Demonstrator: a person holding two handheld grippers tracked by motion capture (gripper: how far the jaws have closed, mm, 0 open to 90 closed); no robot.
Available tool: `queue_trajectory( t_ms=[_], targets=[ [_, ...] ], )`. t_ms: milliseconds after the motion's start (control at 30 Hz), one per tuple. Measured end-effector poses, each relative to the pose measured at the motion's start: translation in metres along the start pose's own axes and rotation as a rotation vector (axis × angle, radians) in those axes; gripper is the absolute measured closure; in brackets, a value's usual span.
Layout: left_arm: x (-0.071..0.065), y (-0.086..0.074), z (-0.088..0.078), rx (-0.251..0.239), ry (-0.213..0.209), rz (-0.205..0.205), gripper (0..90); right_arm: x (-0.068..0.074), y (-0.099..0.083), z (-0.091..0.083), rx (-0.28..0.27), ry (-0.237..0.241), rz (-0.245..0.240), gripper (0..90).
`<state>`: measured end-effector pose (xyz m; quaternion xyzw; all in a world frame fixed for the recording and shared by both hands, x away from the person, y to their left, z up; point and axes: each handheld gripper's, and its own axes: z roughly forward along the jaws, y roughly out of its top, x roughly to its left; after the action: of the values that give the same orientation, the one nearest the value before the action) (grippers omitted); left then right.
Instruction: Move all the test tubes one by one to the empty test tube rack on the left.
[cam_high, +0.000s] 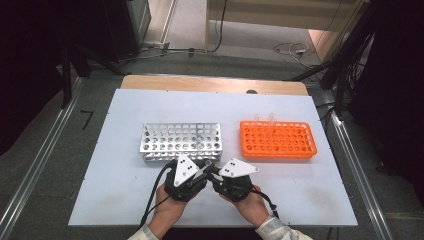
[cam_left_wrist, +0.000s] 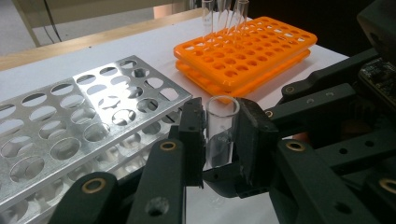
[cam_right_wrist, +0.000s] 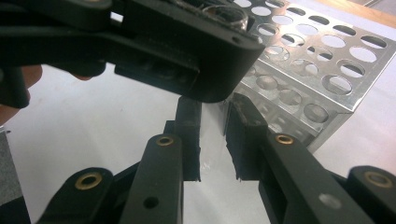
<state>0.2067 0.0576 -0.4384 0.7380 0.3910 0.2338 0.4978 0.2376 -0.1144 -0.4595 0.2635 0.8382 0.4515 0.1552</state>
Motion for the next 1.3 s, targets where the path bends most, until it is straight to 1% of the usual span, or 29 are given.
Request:
queue_trajectory(
  t_ms=[167, 233, 300, 333, 400, 433, 467, 600, 667, 700, 733, 767, 800, 867, 1033, 1067, 1300],
  targets=[
    [-0.002, 0.001, -0.001, -0.001, -0.001, 0.006, 74.9, 0.000, 0.000, -0.001, 0.000, 0.006, 0.007, 72.7],
    [0.000, 0.001, -0.001, 0.001, 0.005, 0.011, 75.0, -0.001, 0.000, -0.001, -0.004, 0.009, 0.007, 67.8],
    [0.002, 0.002, -0.003, -0.004, 0.013, -0.003, 75.0, -0.001, 0.001, -0.002, -0.005, 0.013, 0.009, 60.7],
    [0.002, 0.002, -0.003, -0.004, 0.013, -0.003, 75.0, -0.001, 0.001, -0.002, -0.005, 0.013, 0.009, 60.7],
    [0.008, 0.004, -0.008, -0.018, 0.033, -0.019, 75.0, -0.003, 0.001, -0.005, -0.012, 0.014, 0.017, 55.6],
    [0.008, 0.004, -0.008, -0.018, 0.033, -0.019, 75.0, -0.005, 0.001, -0.005, -0.015, 0.014, 0.019, 53.6],
    [0.014, 0.005, -0.012, -0.026, 0.042, -0.034, 75.0, -0.006, 0.001, -0.007, -0.011, 0.012, 0.024, 52.1],
    [0.025, 0.008, -0.022, -0.031, 0.071, -0.058, 75.0, -0.014, 0.000, -0.011, -0.011, 0.003, 0.036, 47.8],
    [0.029, 0.009, -0.027, -0.037, 0.080, -0.069, 75.0, -0.017, -0.001, -0.014, -0.016, -0.003, 0.048, 47.2],
    [0.029, 0.009, -0.027, -0.037, 0.080, -0.069, 75.0, -0.019, -0.001, -0.015, -0.017, -0.008, 0.051, 46.8],
    [0.032, 0.010, -0.030, -0.040, 0.087, -0.076, 75.0, -0.019, -0.001, -0.015, -0.017, -0.008, 0.051, 46.8],
    [0.036, 0.011, -0.034, -0.043, 0.093, -0.086, 75.0, -0.022, -0.001, -0.017, -0.020, -0.013, 0.058, 45.8],
    [0.038, 0.011, -0.036, -0.041, 0.099, -0.087, 75.0, -0.023, -0.001, -0.018, -0.022, -0.015, 0.062, 45.2],
    [0.039, 0.011, -0.038, -0.043, 0.103, -0.092, 75.0, -0.024, -0.001, -0.019, -0.021, -0.018, 0.064, 44.8],
    [0.049, 0.012, -0.048, -0.050, 0.121, -0.108, 75.0, -0.030, -0.004, -0.022, -0.015, -0.026, 0.067, 42.4],
    [0.052, 0.013, -0.052, -0.053, 0.127, -0.112, 75.0, -0.032, -0.004, -0.023, -0.012, -0.029, 0.067, 41.8],
    [0.062, 0.012, -0.059, -0.062, 0.151, -0.130, 75.0, -0.039, -0.006, -0.027, -0.015, -0.042, 0.083, 39.9]
  ],
)
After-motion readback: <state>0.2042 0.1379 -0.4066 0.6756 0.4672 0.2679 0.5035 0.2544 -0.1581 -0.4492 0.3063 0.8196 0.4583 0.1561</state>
